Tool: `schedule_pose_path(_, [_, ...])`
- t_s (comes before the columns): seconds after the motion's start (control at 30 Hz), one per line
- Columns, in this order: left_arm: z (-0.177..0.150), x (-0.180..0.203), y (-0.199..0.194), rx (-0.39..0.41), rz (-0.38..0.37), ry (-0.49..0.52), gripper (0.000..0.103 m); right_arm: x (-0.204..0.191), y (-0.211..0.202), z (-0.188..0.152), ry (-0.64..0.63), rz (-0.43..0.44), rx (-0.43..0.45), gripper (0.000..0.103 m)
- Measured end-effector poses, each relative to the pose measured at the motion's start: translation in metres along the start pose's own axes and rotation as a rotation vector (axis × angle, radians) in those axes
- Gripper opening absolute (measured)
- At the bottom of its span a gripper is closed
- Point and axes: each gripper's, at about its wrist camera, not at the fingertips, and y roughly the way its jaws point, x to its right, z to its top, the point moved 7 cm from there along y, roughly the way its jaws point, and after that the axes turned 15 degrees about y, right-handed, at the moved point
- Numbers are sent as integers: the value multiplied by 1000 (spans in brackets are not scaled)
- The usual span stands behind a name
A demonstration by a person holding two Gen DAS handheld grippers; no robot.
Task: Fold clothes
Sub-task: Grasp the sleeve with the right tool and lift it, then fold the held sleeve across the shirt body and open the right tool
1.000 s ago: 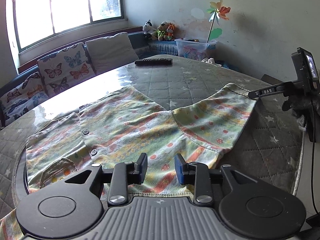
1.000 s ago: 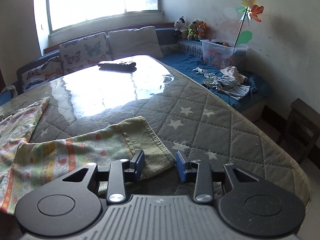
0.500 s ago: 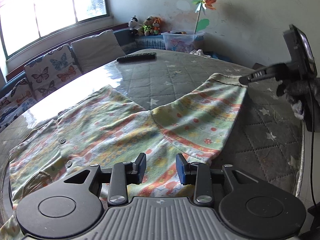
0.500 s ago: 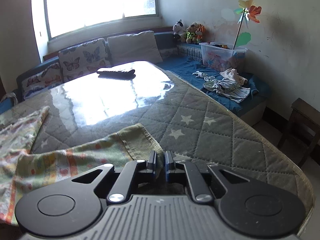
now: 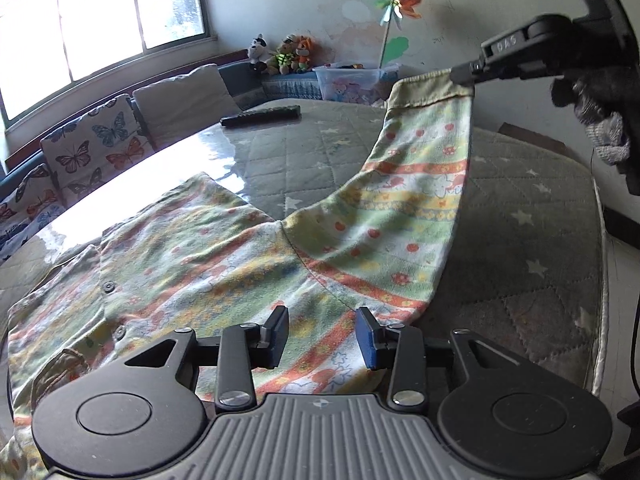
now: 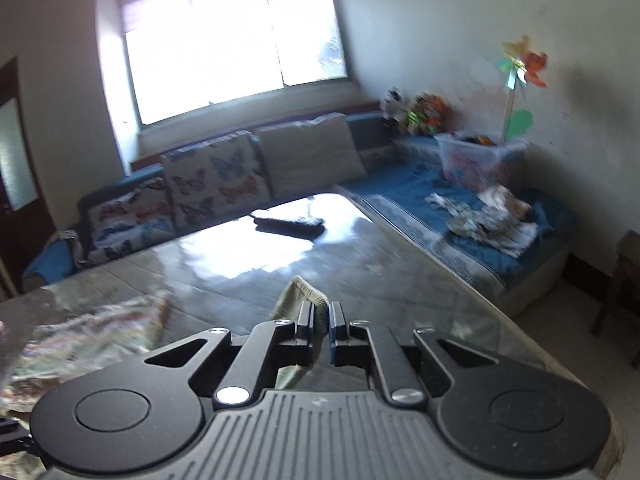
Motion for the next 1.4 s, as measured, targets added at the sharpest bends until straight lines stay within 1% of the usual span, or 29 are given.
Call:
schedule_pose_path(0.13, [-4,-19,-23,35,42,-62,45,-51,-13,12,-67,113,20,6])
schedule_pose_path(0.23, [-13,-38,-40,49,95,-112,47,-87,-20,11,-116,191,20,6])
schedule_pose_path(0.33, [-29,-58,-56,45,153,-168,47,-142,-28,-3,-198,312,2,6])
schedule_pose_path(0.4, [-42,-70,-65,36,188,-205,47,-164,-29,-12,-233,363,-13,6])
schedule_pose_path(0.47, [-57,-80,-73,23,217,-238,48,-194,-28,-31,-284,426,-44,6])
schedule_pose_path(0.5, [-63,-84,-76,15,230,-254,48,-202,-27,-36,-296,442,-54,6])
schedule_pose_path(0.57, [-77,-92,-82,0,254,-283,48,-227,-23,-58,-334,489,-102,6])
schedule_pose_path(0.7, [-98,-102,-89,-25,285,-327,48,-261,-14,-97,-391,547,-180,6])
schedule_pose_path(0.77, [-104,-106,-90,-34,298,-340,48,-274,-15,-116,-420,574,-211,6])
schedule_pose_path(0.83, [-109,-110,-90,-42,310,-351,48,-282,-20,-136,-439,605,-264,7])
schedule_pose_path(0.9, [-113,-115,-91,-49,322,-361,48,-287,-26,-155,-467,633,-313,15])
schedule_pose_path(0.97, [-116,-119,-92,-56,330,-368,48,-283,-32,-167,-507,654,-341,16])
schedule_pose_path(1.07, [-117,-123,-94,-60,336,-375,47,-268,-40,-171,-540,646,-360,17])
schedule_pose_path(1.2, [-116,-128,-99,-50,353,-386,46,-227,-25,-165,-523,530,-388,18])
schedule_pose_path(1.23, [-117,-129,-100,-48,359,-392,46,-209,-16,-163,-501,481,-406,18])
schedule_pose_path(1.3, [-119,-134,-102,-54,379,-405,46,-184,-4,-162,-476,412,-425,18])
schedule_pose_path(1.4, [-122,-141,-103,-60,370,-441,46,-159,8,-167,-452,345,-466,18])
